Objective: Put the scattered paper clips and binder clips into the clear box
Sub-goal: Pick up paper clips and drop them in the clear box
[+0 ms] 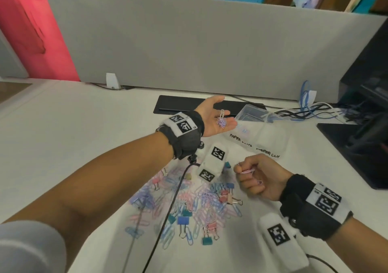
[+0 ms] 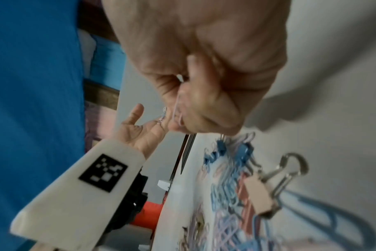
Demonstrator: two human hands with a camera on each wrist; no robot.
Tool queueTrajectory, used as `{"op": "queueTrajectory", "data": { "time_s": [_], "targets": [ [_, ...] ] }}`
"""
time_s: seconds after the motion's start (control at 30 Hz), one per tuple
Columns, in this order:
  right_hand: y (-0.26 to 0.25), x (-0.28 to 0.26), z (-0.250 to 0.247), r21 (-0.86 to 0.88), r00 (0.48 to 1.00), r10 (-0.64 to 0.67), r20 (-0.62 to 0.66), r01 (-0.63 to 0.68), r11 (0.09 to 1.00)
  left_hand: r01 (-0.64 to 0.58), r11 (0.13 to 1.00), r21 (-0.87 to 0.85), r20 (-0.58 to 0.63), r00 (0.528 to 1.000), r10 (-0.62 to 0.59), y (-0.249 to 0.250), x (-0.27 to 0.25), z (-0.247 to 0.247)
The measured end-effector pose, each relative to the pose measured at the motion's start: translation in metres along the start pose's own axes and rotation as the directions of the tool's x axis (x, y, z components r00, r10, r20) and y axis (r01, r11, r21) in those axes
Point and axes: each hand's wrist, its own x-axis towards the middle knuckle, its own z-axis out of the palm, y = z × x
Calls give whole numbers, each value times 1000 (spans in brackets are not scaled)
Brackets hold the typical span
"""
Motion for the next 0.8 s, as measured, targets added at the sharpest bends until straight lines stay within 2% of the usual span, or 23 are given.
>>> {"op": "queueTrajectory", "data": {
  "time_s": [0.1, 0.23, 0.43, 0.57, 0.63, 0.67, 0.73, 0.77, 0.8],
  "targets": [
    [-2, -5, -14, 123, 1000, 7, 15, -9, 992, 13, 999, -38, 55, 998, -11, -2, 13, 21],
    [-8, -9, -25, 183, 1000, 3, -16, 0, 983, 25, 1000, -8, 92, 995, -24, -5, 25, 39],
    [-33, -18, -25, 189, 993, -104, -47, 111, 976, 5, 962, 274, 74, 997, -26, -2, 29, 41],
    [-58, -11, -33, 171, 966, -223, -131, 244, 955, -51, 820, 570, 3, 998, 59, 2, 12, 23],
    [-72, -1, -36, 157, 944, -266, -196, 298, 942, -41, 657, 753, -19, 996, 84, 3, -1, 9],
    [-79, 5, -37, 150, 931, -282, -230, 320, 935, -30, 513, 858, -17, 996, 87, 2, -7, 1],
    [-92, 17, -37, 134, 904, -301, -304, 354, 926, -5, 119, 993, -3, 998, 69, -4, -18, -16],
    [-96, 23, -36, 119, 891, -302, -338, 359, 926, -13, -74, 997, 16, 999, 47, -8, -23, -23],
    [-100, 29, -35, 104, 879, -300, -370, 360, 927, -22, -223, 975, 25, 1000, 9, -13, -26, -30]
  ]
}}
